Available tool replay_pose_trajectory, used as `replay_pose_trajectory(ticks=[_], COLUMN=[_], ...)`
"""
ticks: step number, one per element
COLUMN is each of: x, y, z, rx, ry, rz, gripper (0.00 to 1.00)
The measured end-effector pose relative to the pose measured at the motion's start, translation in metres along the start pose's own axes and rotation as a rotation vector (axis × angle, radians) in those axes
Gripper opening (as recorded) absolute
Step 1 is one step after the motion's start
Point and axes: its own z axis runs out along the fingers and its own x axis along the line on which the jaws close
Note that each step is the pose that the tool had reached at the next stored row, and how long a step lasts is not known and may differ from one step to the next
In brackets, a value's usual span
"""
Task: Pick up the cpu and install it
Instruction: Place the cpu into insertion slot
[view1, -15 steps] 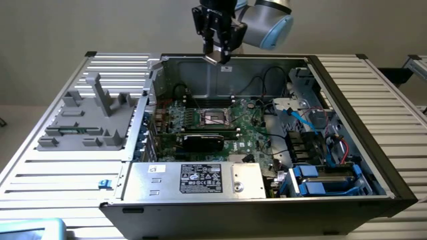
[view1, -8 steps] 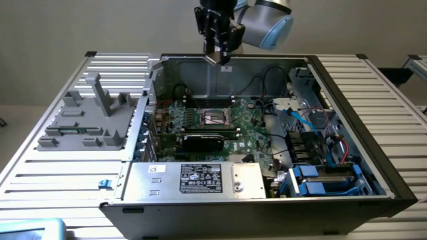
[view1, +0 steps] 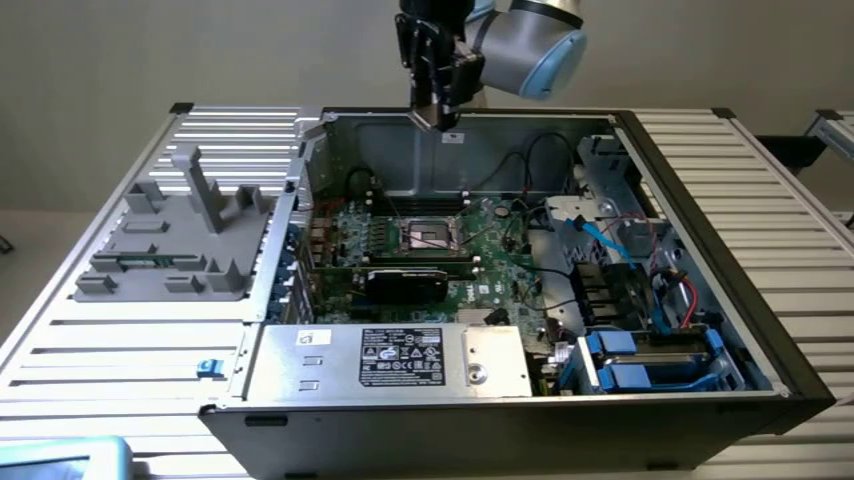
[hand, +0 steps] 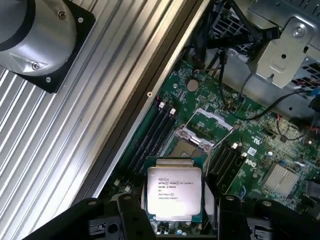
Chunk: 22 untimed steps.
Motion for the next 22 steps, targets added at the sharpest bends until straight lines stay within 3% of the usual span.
replay_pose_trajectory(ticks=[22], x=[0.0000], y=[-0.0001], z=[0.0017], rx=[-0.0039], ry=[-0.0120], rz=[0.341], gripper=[0.55])
